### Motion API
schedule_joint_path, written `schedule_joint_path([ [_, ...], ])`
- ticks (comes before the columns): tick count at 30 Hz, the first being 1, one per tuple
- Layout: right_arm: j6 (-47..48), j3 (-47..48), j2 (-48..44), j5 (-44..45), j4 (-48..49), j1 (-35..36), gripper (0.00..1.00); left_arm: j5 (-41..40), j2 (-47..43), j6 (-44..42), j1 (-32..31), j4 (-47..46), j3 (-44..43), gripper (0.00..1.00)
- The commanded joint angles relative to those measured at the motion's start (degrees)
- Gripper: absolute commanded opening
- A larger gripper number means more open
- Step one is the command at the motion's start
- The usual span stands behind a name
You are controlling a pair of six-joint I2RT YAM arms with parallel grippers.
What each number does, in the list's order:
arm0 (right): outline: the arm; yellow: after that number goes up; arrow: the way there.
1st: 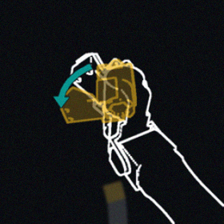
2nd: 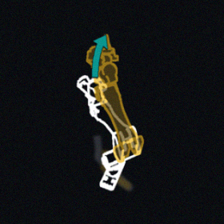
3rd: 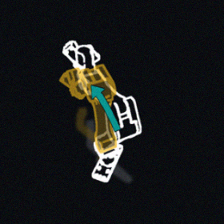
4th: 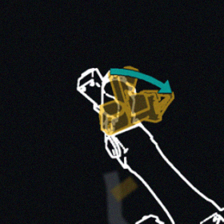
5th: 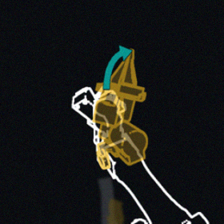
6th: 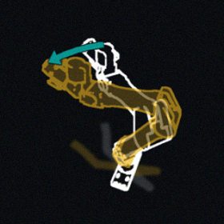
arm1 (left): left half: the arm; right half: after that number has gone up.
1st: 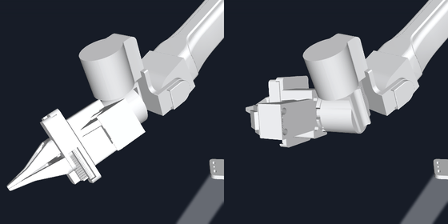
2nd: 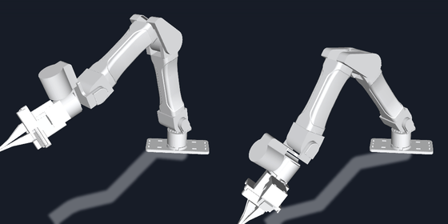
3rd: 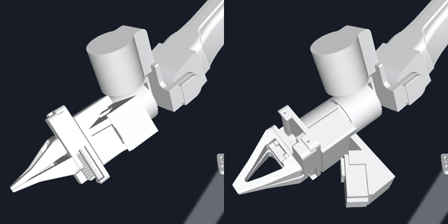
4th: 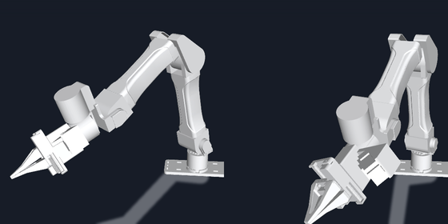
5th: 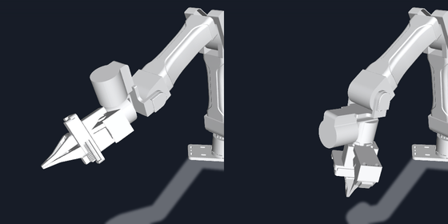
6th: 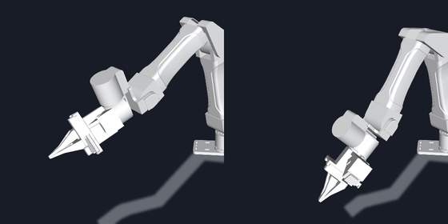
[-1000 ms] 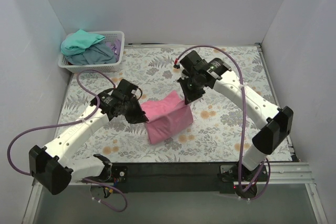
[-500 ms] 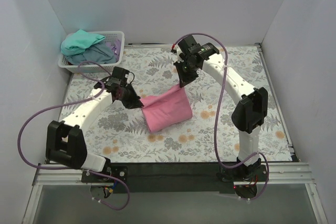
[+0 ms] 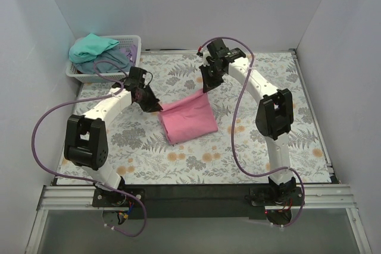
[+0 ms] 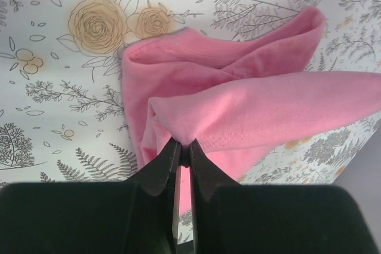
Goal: Fold and stack the t-shirts
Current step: Fold the tshirt
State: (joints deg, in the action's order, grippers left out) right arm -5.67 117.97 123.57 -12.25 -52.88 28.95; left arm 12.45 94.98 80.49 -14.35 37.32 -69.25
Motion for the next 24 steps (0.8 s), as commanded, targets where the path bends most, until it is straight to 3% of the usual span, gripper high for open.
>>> schedule_joint_path([
  [1, 3.2, -0.2, 1.3, -2.1, 4.3, -0.1, 0.01, -1.9, -3.0, 0.5, 0.3, -0.7, 3.7, 0.0],
  [9, 3.1, -2.6, 2.6, -2.4, 8.1, -0.3, 0.01, -6.2, -3.2, 2.7, 0.6, -1.8, 7.2, 0.0],
  [11, 2.9, -2.6, 2.6, -1.8, 8.8, -0.3, 0.15, -8.7, -3.7, 2.7, 0.7, -2.4, 6.7, 0.0],
  [12, 2.9, -2.7, 2.4, -1.8, 9.0, -0.3, 0.24, -9.1, -3.5, 2.3, 0.9, -3.0, 6.4, 0.03],
  [15, 2.5, -3.2, 0.8, -1.3, 9.4, -0.3, 0.32, -9.5, -2.6, 1.6, 0.9, -2.3, 4.6, 0.13],
  [20, 1.2, -11.4, -7.4, 1.8, 13.2, -0.3, 0.38, -9.2, -8.1, 1.4, 0.6, -2.2, 5.8, 0.5],
  [24, -2.1, -25.5, -19.3, -3.8, 23.1, -0.6, 0.39, -9.0, -14.9, 3.1, -2.3, -1.7, 7.1, 0.53],
])
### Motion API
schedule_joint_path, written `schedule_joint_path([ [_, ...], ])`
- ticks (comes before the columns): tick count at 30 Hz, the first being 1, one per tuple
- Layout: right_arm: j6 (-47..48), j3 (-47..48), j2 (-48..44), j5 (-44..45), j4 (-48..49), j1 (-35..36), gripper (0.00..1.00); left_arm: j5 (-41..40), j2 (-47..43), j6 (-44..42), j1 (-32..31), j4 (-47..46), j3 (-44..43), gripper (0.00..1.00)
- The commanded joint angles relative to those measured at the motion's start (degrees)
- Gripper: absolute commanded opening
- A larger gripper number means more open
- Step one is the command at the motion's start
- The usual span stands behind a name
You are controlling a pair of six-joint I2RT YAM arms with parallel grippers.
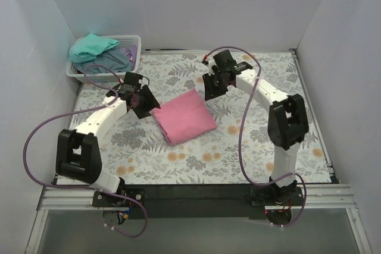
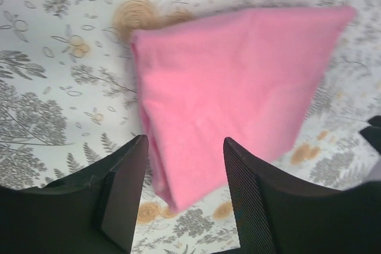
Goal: Fold and stack the t-shirts
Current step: Fold the tshirt
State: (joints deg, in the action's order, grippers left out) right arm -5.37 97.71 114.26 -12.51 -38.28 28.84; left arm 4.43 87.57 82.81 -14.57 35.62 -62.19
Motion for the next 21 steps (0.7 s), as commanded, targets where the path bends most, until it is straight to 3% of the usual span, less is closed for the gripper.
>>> schedule_joint_path([
  [1, -4.9, -8.5, -11.8, -5.7, 13.4, -0.5, 0.39, -0.8, -8.5, 1.2, -3.1, -0.1, 0.4, 0.52],
  [5, -14.6, -26.1, -18.4, -19.8, 31.0, -0.7, 0.39, 2.2, -9.9, 3.2, -8.0, -3.2, 0.7, 0.37],
  [8, -22.4, -32.4, -19.2, -27.4, 46.2, -0.7, 0.39, 6.3, -8.3, 4.3, -11.2, -8.3, 3.1, 0.3],
  [11, -25.1, -37.4, -17.1, -29.2, 54.3, -0.7, 0.39, 8.8, -6.3, 6.5, -12.0, -13.7, 7.0, 0.21],
  [16, -31.4, -46.7, -11.9, -31.5, 65.8, -2.7, 0.39, 6.4, -6.3, 10.4, -11.9, -18.5, 18.4, 0.08],
  [21, -33.9, -54.2, -6.0, -32.9, 74.3, -5.1, 0.38, 9.1, -4.2, 12.6, -10.1, -21.4, 28.0, 0.05],
])
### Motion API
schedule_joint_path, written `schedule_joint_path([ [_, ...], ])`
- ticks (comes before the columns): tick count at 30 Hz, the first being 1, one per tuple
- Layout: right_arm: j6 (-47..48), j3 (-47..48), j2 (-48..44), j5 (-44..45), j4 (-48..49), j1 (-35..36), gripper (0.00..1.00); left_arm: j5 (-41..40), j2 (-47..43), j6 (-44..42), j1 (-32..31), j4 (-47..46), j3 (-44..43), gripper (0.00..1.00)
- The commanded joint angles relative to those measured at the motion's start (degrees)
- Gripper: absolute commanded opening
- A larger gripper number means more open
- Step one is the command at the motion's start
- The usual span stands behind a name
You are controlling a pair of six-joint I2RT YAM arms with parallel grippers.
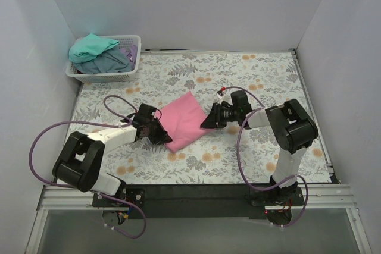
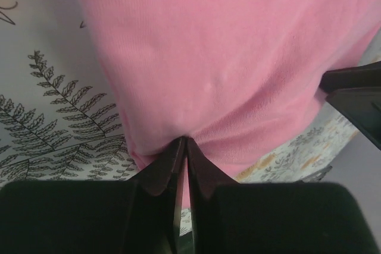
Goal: Fold and stack the t-shirts
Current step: Fold the tshirt
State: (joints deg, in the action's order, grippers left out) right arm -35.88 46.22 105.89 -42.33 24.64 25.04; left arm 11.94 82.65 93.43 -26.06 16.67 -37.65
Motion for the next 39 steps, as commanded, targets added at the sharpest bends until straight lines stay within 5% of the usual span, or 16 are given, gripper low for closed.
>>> schedule_joint_path([
  [1, -3.9, -3.8, 2.9, -3.4, 12.3, -1.6, 0.37, 2.0, 0.9, 2.0, 2.0, -2.6, 5.6, 0.05],
  [7, -4.9, -5.4, -0.7, -4.7, 13.1, -2.0, 0.37, 1.9, -4.9, 0.1, 4.0, -1.2, 5.4, 0.13],
  [15, -9.4, 9.2, -0.6, -5.8, 13.2, 1.2, 0.38, -3.9, -11.6, -0.4, 4.4, -0.4, -1.3, 0.22],
  [22, -13.2, 24.8, 12.1, -2.5, 14.9, 3.6, 0.39, -2.8, -3.0, 0.9, 11.9, -8.8, -2.9, 0.21],
  [30, -15.7, 31.0, 26.6, 2.8, 15.3, 1.4, 0.39, -2.6, 11.6, 1.1, 17.5, -12.5, -5.3, 0.17],
  [34, -16.7, 29.1, 27.4, 2.0, 16.4, -0.8, 0.39, -2.4, 13.0, -0.3, 19.6, -12.6, -6.6, 0.17],
  [39, -16.8, 22.5, 17.7, -1.4, 19.7, -2.1, 0.39, -1.4, 10.5, -4.4, 20.2, -9.9, -11.6, 0.21],
])
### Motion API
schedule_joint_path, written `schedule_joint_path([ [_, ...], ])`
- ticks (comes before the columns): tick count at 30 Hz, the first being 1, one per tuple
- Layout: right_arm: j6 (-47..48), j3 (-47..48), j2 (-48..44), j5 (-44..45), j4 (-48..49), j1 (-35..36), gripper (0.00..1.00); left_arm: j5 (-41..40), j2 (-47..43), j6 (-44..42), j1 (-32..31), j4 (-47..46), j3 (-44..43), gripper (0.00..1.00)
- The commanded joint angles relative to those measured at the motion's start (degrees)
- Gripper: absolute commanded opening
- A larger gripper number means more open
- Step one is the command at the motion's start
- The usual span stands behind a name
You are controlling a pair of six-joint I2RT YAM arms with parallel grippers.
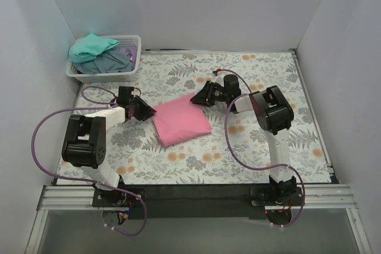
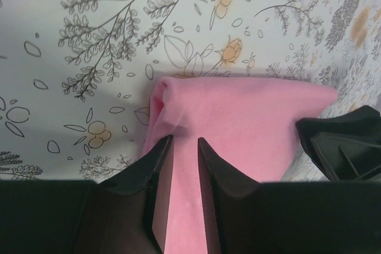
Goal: Fold and stack the t-shirts
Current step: Fold the tshirt
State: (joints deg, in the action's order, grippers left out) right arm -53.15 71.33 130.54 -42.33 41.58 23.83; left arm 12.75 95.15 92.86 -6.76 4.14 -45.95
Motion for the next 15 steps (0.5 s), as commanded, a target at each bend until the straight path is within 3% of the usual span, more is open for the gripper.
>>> schedule_joint_path([
  [1, 0.4, -3.7, -8.6, -1.8, 3.1, -0.7, 0.39, -0.8, -2.9, -4.7, 0.8, 3.1, -3.7, 0.23],
  [9, -1.2, -12.4, -18.9, -4.0, 5.8, 4.9, 0.39, 0.3, -16.5, -9.9, -0.1, 9.5, -3.2, 0.36],
  [15, -1.2, -13.2, -20.5, -2.9, 5.9, 13.4, 0.39, -11.0, -30.4, -17.5, 0.0, 16.4, -1.6, 0.38],
])
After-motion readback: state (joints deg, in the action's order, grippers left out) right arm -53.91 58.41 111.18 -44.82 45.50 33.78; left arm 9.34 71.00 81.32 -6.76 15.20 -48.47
